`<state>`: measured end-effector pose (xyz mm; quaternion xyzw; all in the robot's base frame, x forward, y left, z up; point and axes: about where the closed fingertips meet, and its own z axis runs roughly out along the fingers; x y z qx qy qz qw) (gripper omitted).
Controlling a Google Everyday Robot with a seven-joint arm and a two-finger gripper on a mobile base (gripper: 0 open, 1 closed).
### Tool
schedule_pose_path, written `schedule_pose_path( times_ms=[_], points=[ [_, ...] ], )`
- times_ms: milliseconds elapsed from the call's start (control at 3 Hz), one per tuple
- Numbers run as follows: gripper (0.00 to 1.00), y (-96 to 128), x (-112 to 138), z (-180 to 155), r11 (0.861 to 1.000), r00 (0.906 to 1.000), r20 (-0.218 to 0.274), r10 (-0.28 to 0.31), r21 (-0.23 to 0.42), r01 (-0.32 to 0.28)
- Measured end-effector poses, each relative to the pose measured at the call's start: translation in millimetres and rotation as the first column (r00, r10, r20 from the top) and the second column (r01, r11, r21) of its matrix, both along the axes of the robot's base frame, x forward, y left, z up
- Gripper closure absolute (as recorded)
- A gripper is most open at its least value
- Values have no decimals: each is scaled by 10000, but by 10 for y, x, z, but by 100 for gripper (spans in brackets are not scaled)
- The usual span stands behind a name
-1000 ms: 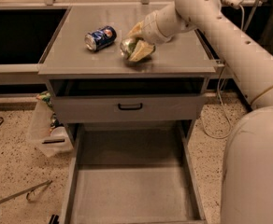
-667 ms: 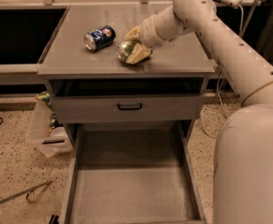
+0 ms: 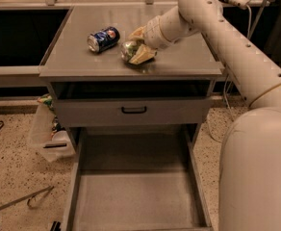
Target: Pick green can from middle drawer and place on counter
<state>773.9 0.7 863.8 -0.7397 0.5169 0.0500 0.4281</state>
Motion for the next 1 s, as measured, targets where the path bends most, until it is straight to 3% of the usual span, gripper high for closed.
schedule_pose_path(
  times_ms=[333, 667, 1000],
  points=[
    [13, 0, 0, 0, 10000, 10000, 0, 0, 0, 0],
    [0, 1, 0, -1, 10000, 10000, -1, 1, 0, -1],
    [0, 1, 0, -1, 10000, 10000, -1, 1, 0, -1]
  ],
)
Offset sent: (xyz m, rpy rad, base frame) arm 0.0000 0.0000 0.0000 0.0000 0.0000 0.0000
